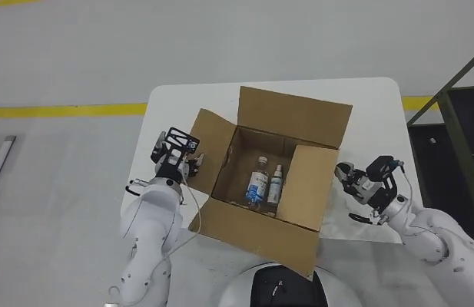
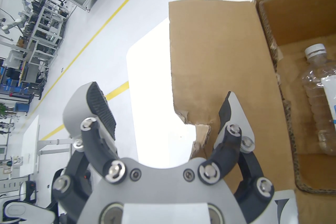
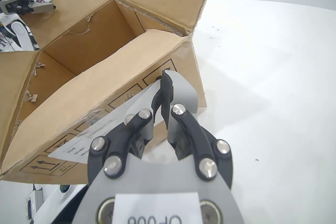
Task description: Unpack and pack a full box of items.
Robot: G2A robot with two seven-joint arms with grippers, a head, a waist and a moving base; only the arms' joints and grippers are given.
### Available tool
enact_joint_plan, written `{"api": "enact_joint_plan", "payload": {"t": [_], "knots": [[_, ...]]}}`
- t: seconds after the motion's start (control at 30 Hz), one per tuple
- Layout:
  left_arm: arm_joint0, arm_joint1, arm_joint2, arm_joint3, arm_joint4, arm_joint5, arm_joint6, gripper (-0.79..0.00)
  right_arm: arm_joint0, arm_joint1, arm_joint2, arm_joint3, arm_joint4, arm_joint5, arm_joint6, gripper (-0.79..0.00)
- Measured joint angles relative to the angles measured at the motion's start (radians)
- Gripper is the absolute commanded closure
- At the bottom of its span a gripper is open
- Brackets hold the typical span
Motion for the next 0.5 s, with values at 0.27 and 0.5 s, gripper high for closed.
{"api": "enact_joint_plan", "payload": {"t": [0.27, 0.5], "knots": [[0.043, 0.004, 0.005, -0.127, -0.025, -0.023, -0.010, -0.785, 0.122, -0.015, -0.070, 0.089, -0.037, -0.049, 0.009, 0.000], [0.063, 0.007, 0.015, -0.200, -0.024, -0.032, -0.007, -0.785, 0.237, -0.032, -0.129, 0.160, -0.049, -0.074, 0.020, 0.000]]}}
